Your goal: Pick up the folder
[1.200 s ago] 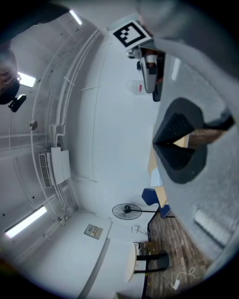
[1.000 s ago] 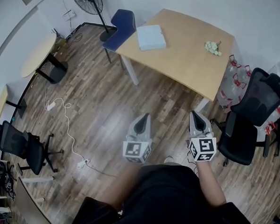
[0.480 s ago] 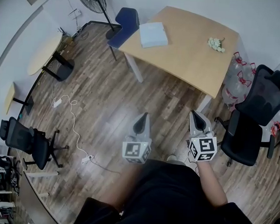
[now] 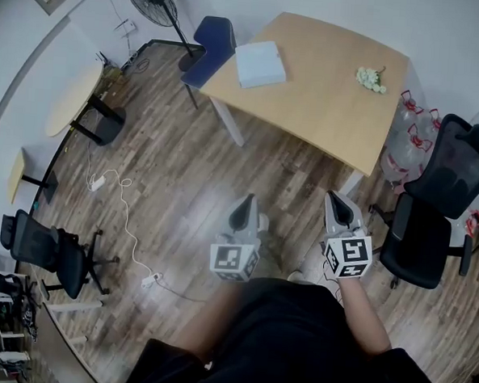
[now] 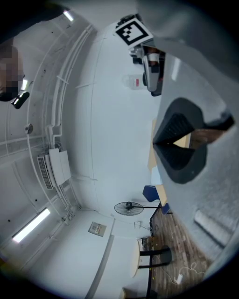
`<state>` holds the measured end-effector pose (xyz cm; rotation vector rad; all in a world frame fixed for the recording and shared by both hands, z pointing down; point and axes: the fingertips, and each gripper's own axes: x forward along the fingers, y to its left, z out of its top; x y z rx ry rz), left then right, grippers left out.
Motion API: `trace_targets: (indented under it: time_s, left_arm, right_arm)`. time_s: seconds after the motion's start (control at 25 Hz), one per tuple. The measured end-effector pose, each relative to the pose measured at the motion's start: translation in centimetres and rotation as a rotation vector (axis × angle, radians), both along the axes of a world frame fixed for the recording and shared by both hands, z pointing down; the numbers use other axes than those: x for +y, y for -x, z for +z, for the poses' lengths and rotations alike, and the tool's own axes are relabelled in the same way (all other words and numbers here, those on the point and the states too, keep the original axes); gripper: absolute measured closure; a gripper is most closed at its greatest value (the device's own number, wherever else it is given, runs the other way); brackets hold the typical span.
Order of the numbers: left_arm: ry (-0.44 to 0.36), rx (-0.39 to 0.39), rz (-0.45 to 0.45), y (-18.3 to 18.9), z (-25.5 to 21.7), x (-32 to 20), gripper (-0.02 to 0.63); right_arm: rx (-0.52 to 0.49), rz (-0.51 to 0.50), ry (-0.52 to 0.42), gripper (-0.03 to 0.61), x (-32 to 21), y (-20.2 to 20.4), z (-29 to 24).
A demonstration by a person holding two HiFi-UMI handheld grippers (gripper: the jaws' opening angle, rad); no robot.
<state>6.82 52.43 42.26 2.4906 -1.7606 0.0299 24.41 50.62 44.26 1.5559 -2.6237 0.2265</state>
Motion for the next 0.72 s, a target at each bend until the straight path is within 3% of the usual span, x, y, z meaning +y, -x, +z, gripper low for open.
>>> trace_targets:
  time_s: [0.32,0.72]
  left_arm:
    - [0.022,0.011,-0.009,4.1,1.5,-8.6,0.611]
    - [0.048,0.052,-0.002,12.1,1.4,-25.7,0.611]
  right_arm:
    - [0.035,-0.021,0.034,0.578,-8.3,4.3,1.5]
    - [0.106,-0.040,0.100,0.578,-25.0,12.6,2.4]
